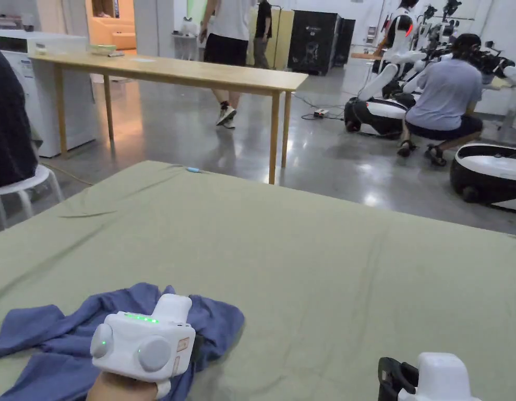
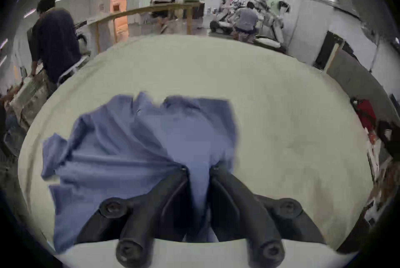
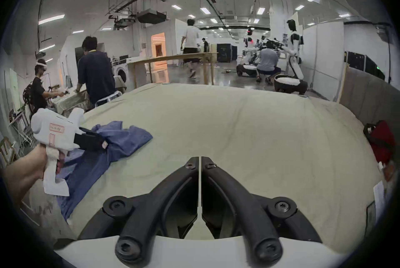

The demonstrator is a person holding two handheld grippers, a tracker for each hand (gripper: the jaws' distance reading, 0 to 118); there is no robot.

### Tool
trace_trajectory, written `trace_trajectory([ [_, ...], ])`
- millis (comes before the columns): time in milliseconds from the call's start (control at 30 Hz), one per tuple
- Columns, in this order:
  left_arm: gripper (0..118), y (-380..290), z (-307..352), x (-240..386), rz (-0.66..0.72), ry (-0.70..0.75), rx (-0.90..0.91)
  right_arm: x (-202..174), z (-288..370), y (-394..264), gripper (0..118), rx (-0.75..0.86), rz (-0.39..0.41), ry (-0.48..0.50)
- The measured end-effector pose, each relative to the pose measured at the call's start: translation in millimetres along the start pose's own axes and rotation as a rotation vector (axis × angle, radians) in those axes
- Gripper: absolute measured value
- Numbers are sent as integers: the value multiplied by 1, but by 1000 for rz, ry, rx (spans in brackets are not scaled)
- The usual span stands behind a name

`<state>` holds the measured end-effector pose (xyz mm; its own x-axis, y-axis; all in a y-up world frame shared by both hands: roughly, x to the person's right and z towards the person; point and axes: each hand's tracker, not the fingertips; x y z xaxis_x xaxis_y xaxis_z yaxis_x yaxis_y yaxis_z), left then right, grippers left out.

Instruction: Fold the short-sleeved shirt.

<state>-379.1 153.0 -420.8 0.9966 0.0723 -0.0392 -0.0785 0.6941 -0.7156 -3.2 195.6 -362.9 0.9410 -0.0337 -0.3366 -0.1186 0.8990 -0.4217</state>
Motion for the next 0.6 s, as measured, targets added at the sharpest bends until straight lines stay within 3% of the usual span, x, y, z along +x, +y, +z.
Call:
trace_trajectory([
  [100,6,20,4,43,-8,-127,62,35,27,-2,3,20,-32,-66],
  [400,6,69,47,283,-220,-462,212,152,117,-16,3,75,-132,-271],
  [600,6,44,13,433,-373,-574,109,220,157,-35,3,89,-177,-379],
])
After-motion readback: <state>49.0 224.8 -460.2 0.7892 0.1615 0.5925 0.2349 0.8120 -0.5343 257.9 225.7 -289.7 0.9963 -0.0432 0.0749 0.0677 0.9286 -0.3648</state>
